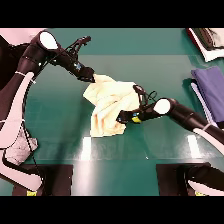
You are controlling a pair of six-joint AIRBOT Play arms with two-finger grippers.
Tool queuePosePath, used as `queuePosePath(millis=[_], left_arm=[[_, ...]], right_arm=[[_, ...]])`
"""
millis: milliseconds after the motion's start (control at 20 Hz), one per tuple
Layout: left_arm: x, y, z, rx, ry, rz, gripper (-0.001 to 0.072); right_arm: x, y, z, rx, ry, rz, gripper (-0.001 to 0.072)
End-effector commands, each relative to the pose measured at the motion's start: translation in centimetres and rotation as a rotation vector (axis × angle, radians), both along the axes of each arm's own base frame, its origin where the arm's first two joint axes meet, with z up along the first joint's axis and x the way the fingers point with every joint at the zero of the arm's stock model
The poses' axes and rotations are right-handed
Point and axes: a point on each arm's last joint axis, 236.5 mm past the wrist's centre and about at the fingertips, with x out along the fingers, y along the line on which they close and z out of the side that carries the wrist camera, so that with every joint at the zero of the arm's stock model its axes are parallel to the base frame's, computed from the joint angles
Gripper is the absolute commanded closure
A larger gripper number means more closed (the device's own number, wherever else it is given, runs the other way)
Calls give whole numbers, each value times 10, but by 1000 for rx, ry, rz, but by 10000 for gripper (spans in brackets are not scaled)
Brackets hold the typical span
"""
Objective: Fold the shirts.
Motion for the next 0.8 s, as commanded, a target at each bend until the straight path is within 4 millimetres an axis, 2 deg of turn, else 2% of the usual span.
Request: queuePosePath(millis=[0,50,100,150,200,250,350,450,500,600,750], left_arm=[[-6,1,-1,6,22,-10,682],[-6,1,-1,7,25,-11,682],[-7,1,-1,8,28,-13,682],[-8,1,-1,8,31,-14,682],[-9,1,-1,10,36,-15,682],[-11,2,-1,13,42,-20,682],[-14,5,9,20,25,-28,683],[-8,13,38,40,-70,-13,683],[-6,19,61,52,-141,-2,682],[-5,32,116,67,-299,29,682],[-25,53,217,41,-556,100,682]], right_arm=[[6,26,-20,52,16,-78,121],[8,29,-21,53,-1,-83,157],[13,32,-20,59,-27,-92,282],[16,34,-16,66,-51,-100,453],[20,33,-11,66,-80,-99,657],[22,31,-3,63,-115,-84,697],[29,17,24,59,-195,-64,698],[40,-9,69,86,-279,-93,699],[44,-26,93,102,-318,-118,699],[46,-73,142,96,-388,-166,699],[44,-160,213,-19,-520,-264,700]])
